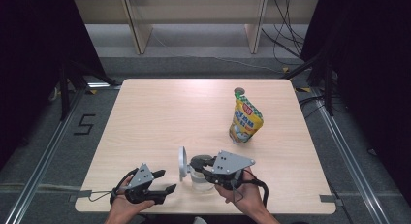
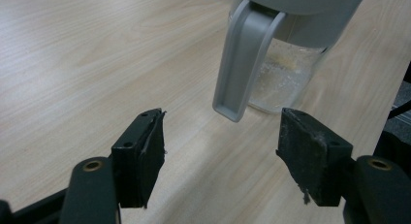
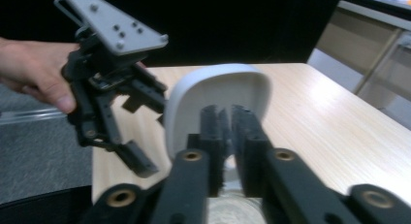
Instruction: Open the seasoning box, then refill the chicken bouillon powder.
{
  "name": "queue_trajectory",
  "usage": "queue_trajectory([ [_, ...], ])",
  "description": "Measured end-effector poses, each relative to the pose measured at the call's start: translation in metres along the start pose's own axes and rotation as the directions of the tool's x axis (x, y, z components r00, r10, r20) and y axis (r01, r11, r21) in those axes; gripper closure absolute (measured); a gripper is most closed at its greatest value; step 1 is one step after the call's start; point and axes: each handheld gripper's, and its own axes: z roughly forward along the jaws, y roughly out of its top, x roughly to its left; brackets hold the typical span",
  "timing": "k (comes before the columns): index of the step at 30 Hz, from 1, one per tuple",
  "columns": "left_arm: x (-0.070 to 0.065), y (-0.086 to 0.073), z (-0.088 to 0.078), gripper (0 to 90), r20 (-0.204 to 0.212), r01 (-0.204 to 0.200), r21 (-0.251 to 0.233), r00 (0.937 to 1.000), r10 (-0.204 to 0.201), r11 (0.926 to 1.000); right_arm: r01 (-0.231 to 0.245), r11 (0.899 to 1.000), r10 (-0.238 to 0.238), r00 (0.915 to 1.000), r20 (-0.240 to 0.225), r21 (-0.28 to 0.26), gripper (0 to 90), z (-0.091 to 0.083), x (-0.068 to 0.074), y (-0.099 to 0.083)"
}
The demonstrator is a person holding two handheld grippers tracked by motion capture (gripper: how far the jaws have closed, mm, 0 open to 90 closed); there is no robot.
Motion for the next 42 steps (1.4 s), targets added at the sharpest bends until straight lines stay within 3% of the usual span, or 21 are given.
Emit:
queue_trajectory([
  [3, 0.000, 0.001, -0.003, 32.3, -0.007, -0.008, -0.015, 0.9999, 0.008, 0.9998, -0.038, 0.999, 0.038, 0.9988, 0.032, -0.007, 69.1, -0.010, -0.009, -0.008],
  [5, -0.004, 0.001, -0.003, 30.1, -0.006, 0.025, -0.028, 0.9997, -0.025, 0.9993, -0.049, 0.999, 0.051, 0.9957, 0.077, -0.022, 60.1, -0.016, -0.017, -0.017],
  [6, -0.003, 0.002, -0.003, 28.9, -0.016, -0.002, -0.011, 0.9999, 0.002, 0.9999, -0.083, 0.996, 0.084, 0.9925, 0.088, -0.015, 58.0, -0.021, -0.020, -0.022],
  [8, -0.007, 0.000, -0.002, 26.2, -0.011, 0.035, -0.015, 0.9993, -0.036, 0.9993, -0.097, 0.995, 0.099, 0.9851, 0.140, -0.020, 54.5, -0.030, -0.025, -0.032],
  [11, -0.008, 0.001, -0.002, 23.5, -0.021, 0.025, -0.011, 0.9995, -0.026, 0.9996, -0.148, 0.989, 0.150, 0.9725, 0.178, -0.026, 51.1, -0.042, -0.035, -0.049],
  [14, -0.008, 0.001, -0.004, 23.5, -0.020, 0.009, -0.018, 0.9998, -0.010, 0.9998, -0.215, 0.976, 0.217, 0.9492, 0.228, -0.033, 47.0, -0.052, -0.044, -0.062],
  [17, -0.009, 0.000, -0.005, 23.3, -0.018, 0.015, -0.020, 0.9997, -0.015, 0.9997, -0.205, 0.978, 0.209, 0.9399, 0.270, -0.041, 42.8, -0.059, -0.054, -0.072],
  [19, -0.010, 0.000, -0.005, 23.2, -0.019, 0.032, -0.028, 0.9993, -0.033, 0.9991, -0.248, 0.968, 0.247, 0.9202, 0.303, -0.038, 40.7, -0.064, -0.059, -0.081],
  [21, -0.010, 0.000, -0.004, 23.1, -0.023, 0.028, -0.027, 0.9993, -0.029, 0.9992, -0.232, 0.972, 0.230, 0.9168, 0.326, -0.035, 40.2, -0.065, -0.062, -0.084],
  [24, -0.011, -0.001, -0.004, 23.1, -0.039, 0.049, -0.028, 0.9980, -0.050, 0.9984, -0.280, 0.959, 0.276, 0.8918, 0.359, -0.041, 37.1, -0.068, -0.065, -0.090],
  [26, -0.011, -0.001, -0.004, 23.0, -0.042, 0.045, -0.020, 0.9981, -0.045, 0.9988, -0.273, 0.961, 0.271, 0.8896, 0.367, -0.049, 35.6, -0.069, -0.070, -0.093],
  [27, -0.011, -0.001, -0.004, 22.7, -0.040, 0.026, -0.024, 0.9988, -0.027, 0.9994, -0.294, 0.954, 0.291, 0.8716, 0.395, -0.053, 33.4, -0.070, -0.072, -0.096],
  [28, -0.011, -0.001, -0.004, 21.4, -0.035, 0.030, -0.027, 0.9989, -0.031, 0.9992, -0.297, 0.954, 0.289, 0.8653, 0.410, -0.045, 33.2, -0.072, -0.073, -0.097],
  [32, -0.011, 0.000, -0.004, 17.2, -0.013, 0.040, -0.031, 0.9991, -0.041, 0.9987, -0.324, 0.944, 0.317, 0.8528, 0.415, -0.057, 28.5, -0.072, -0.080, -0.103],
  [33, -0.011, 0.000, -0.004, 16.8, -0.014, 0.026, -0.030, 0.9996, -0.026, 0.9992, -0.339, 0.939, 0.331, 0.8420, 0.426, -0.059, 26.0, -0.073, -0.081, -0.105],
  [34, -0.012, 0.000, -0.003, 16.2, -0.012, 0.047, -0.032, 0.9988, -0.048, 0.9984, -0.340, 0.939, 0.334, 0.8487, 0.410, -0.061, 21.1, -0.071, -0.085, -0.107],
  [36, -0.011, 0.000, -0.002, 16.0, -0.009, 0.028, -0.031, 0.9995, -0.029, 0.9991, -0.379, 0.925, 0.357, 0.8331, 0.423, -0.033, 15.0, -0.067, -0.087, -0.110],
  [38, -0.013, 0.000, -0.001, 15.8, -0.011, 0.036, -0.032, 0.9993, -0.037, 0.9988, -0.361, 0.932, 0.338, 0.8395, 0.425, -0.029, 15.3, -0.062, -0.094, -0.115],
  [39, -0.013, 0.000, -0.001, 15.6, -0.008, 0.033, -0.032, 0.9994, -0.034, 0.9989, -0.382, 0.923, 0.359, 0.8325, 0.422, -0.030, 15.4, -0.060, -0.094, -0.115],
  [41, -0.014, 0.000, -0.001, 15.5, -0.008, 0.028, -0.038, 0.9996, -0.028, 0.9989, -0.361, 0.932, 0.338, 0.8326, 0.439, -0.033, 15.5, -0.058, -0.100, -0.118],
  [42, -0.012, 0.001, -0.002, 15.5, -0.014, -0.006, -0.034, 0.9999, 0.005, 0.9994, -0.387, 0.922, 0.360, 0.8218, 0.442, -0.030, 15.5, -0.056, -0.102, -0.119],
])
